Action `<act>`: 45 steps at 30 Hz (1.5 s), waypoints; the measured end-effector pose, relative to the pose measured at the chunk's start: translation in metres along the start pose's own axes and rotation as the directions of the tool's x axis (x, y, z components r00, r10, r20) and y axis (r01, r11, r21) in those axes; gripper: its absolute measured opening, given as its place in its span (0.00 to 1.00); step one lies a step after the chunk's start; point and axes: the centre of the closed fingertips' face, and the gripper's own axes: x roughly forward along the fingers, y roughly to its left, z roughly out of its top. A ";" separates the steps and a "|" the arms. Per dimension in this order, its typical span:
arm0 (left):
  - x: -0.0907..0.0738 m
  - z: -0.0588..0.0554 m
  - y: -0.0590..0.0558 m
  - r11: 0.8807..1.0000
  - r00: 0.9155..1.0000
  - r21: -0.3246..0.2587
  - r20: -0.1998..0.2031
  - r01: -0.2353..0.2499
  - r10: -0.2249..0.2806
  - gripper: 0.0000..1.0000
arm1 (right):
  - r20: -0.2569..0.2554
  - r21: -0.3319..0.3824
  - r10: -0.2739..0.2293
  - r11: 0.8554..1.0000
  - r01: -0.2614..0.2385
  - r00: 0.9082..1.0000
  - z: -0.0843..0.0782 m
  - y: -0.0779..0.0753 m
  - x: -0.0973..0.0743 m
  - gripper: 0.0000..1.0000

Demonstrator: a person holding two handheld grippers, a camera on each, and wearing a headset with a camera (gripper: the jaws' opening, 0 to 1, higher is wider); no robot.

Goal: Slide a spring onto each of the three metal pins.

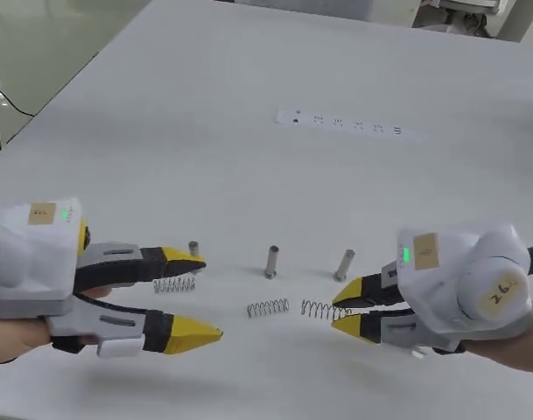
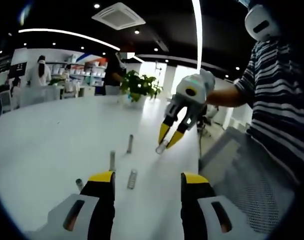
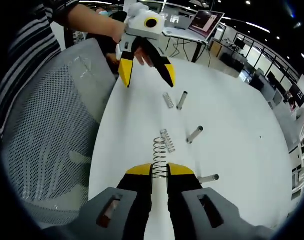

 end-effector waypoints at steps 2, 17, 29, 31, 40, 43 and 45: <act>0.008 0.000 -0.002 1.000 1.000 0.019 -0.009 0.024 -0.023 0.42 | 0.000 -0.007 -0.001 1.000 0.001 1.000 0.002 0.001 0.001 0.08; 0.055 0.008 -0.024 0.986 0.988 0.073 -0.026 0.152 -0.150 0.28 | 0.028 -0.018 0.003 1.000 -0.003 1.000 0.019 0.006 0.001 0.08; 0.069 0.012 -0.033 0.976 0.981 0.099 -0.026 0.192 -0.190 0.16 | 0.066 -0.013 0.003 1.000 -0.003 0.998 0.031 0.006 0.000 0.08; 0.070 0.012 -0.033 0.977 0.982 0.106 -0.023 0.188 -0.186 0.14 | 0.073 -0.002 0.001 1.000 -0.001 0.997 0.031 0.005 -0.002 0.08; 0.072 0.017 -0.033 0.977 0.983 0.110 -0.001 0.185 -0.186 0.05 | 0.084 0.011 0.003 1.000 -0.004 0.996 0.030 0.006 -0.003 0.08; 0.071 0.016 -0.034 0.976 0.982 0.111 -0.004 0.189 -0.190 0.04 | 0.095 0.026 0.004 1.000 -0.007 0.995 0.030 0.007 -0.003 0.08; 0.071 0.015 -0.035 0.974 0.981 0.115 -0.004 0.194 -0.194 0.04 | 0.103 0.037 0.007 0.999 -0.011 0.995 0.030 0.008 -0.003 0.08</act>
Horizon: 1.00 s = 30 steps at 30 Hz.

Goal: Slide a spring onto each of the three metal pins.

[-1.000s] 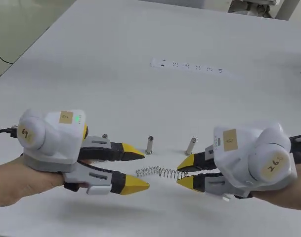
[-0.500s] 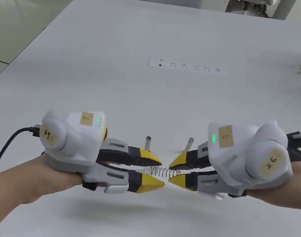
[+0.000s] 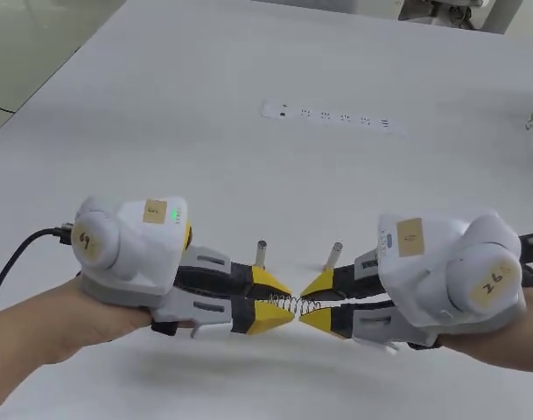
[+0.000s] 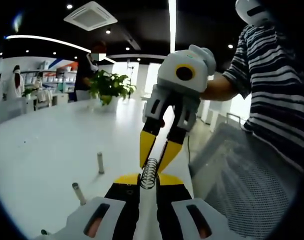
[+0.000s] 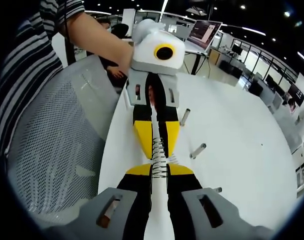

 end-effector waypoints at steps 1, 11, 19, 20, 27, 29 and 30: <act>0.000 0.000 -0.001 1.000 1.000 0.000 0.001 0.003 -0.003 0.04 | 0.005 0.005 0.000 1.000 0.000 1.000 0.000 0.001 0.000 0.08; 0.002 -0.008 -0.007 0.999 0.999 -0.007 -0.021 0.033 -0.033 0.02 | 0.042 0.047 0.017 0.999 -0.019 0.999 -0.012 0.007 -0.001 0.13; 0.002 -0.007 -0.011 0.998 0.998 -0.014 -0.025 0.059 -0.059 0.02 | 0.085 0.089 0.028 0.995 -0.035 0.996 -0.017 0.008 -0.002 0.18; 0.002 -0.007 -0.012 0.998 0.998 -0.017 -0.026 0.064 -0.064 0.02 | 0.101 0.105 0.032 0.994 -0.042 0.994 -0.016 0.008 -0.003 0.17; 0.003 -0.007 -0.016 0.997 0.997 -0.018 -0.030 0.076 -0.076 0.02 | 0.114 0.111 0.051 0.992 -0.064 0.992 -0.017 0.011 -0.002 0.10; 0.002 -0.007 -0.015 0.997 0.997 -0.022 -0.029 0.074 -0.075 0.02 | 0.121 0.108 0.048 0.992 -0.062 0.991 -0.016 0.012 -0.003 0.08; 0.002 -0.007 -0.015 0.997 0.997 -0.024 -0.029 0.074 -0.075 0.02 | 0.125 0.099 0.047 0.993 -0.060 0.991 -0.016 0.012 -0.003 0.08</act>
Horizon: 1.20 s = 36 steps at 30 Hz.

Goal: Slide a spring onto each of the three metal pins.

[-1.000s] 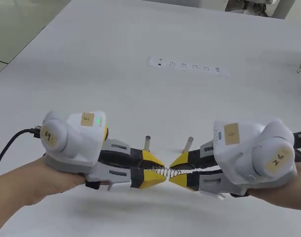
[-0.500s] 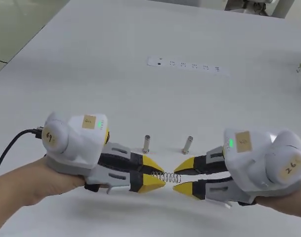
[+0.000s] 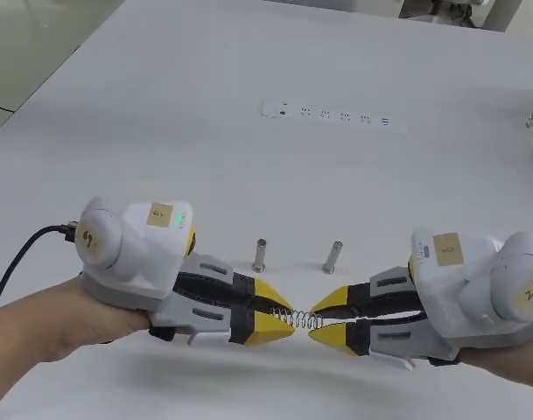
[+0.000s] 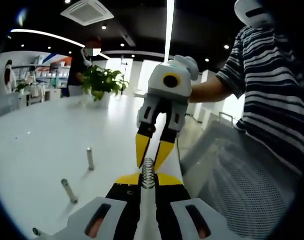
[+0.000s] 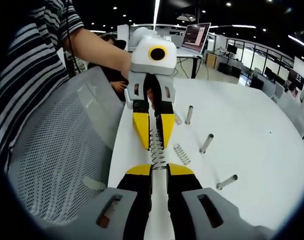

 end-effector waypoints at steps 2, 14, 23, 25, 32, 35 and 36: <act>0.000 0.000 0.000 1.000 1.000 -0.001 0.000 0.001 -0.001 0.02 | -0.005 -0.019 0.002 1.000 -0.002 1.000 0.000 0.001 0.000 0.08; 0.000 -0.013 0.004 1.000 0.999 0.015 -0.047 -0.020 0.020 0.02 | 0.006 -0.088 -0.008 0.996 0.008 1.000 0.020 0.000 -0.007 0.07; 0.000 -0.015 0.006 0.999 0.998 0.023 -0.054 -0.024 0.025 0.02 | 0.064 -0.064 0.013 0.998 -0.009 0.998 0.038 0.001 -0.006 0.08; 0.000 -0.015 0.006 0.999 0.998 0.026 -0.056 -0.025 0.026 0.02 | 0.080 -0.053 0.015 0.999 -0.011 0.997 0.042 0.002 -0.005 0.08; 0.003 -0.013 0.005 0.999 0.998 0.027 -0.051 -0.022 0.023 0.02 | 0.117 -0.048 0.017 0.999 -0.011 0.993 0.053 0.003 -0.003 0.08; 0.005 -0.013 0.004 0.999 0.998 0.032 -0.053 -0.020 0.021 0.02 | 0.113 -0.070 0.016 0.998 -0.009 0.993 0.056 0.004 -0.001 0.08; 0.005 -0.013 0.004 0.999 0.998 0.032 -0.054 -0.020 0.021 0.02 | 0.113 -0.076 0.017 0.997 -0.008 0.993 0.057 0.005 0.000 0.08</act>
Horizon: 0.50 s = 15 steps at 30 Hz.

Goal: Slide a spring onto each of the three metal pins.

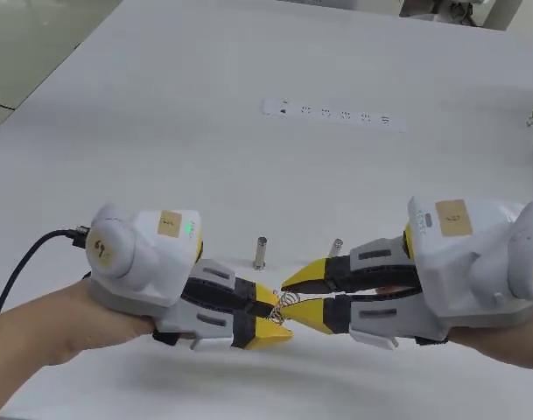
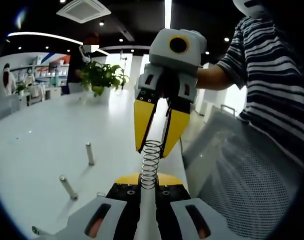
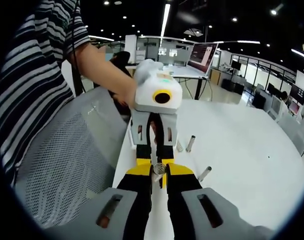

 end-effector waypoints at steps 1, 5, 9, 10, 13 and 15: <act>0.000 0.000 0.000 1.000 1.000 0.003 0.000 0.000 0.000 0.02 | 0.001 -0.006 0.000 1.000 0.000 1.000 0.001 0.000 0.000 0.08; 0.000 0.001 0.000 1.000 1.000 0.006 0.001 -0.004 0.004 0.02 | -0.002 -0.039 -0.004 0.999 0.004 1.000 0.003 0.000 0.003 0.08; 0.001 0.003 0.001 1.000 1.000 0.006 0.005 -0.005 0.005 0.02 | 0.003 -0.051 -0.008 0.999 0.008 1.000 0.006 -0.002 0.005 0.08; 0.001 0.004 0.001 1.000 1.000 0.009 0.006 -0.006 0.006 0.02 | 0.004 -0.052 -0.008 0.999 0.008 1.000 0.007 -0.002 0.005 0.08; 0.001 0.005 0.001 1.000 1.000 0.010 0.009 -0.010 0.009 0.02 | 0.009 -0.055 -0.010 0.998 0.011 1.000 0.008 -0.002 0.005 0.08; 0.000 0.005 0.002 1.000 1.000 0.011 0.008 -0.014 0.014 0.02 | 0.013 -0.055 -0.010 0.998 0.011 1.000 0.008 -0.002 0.005 0.07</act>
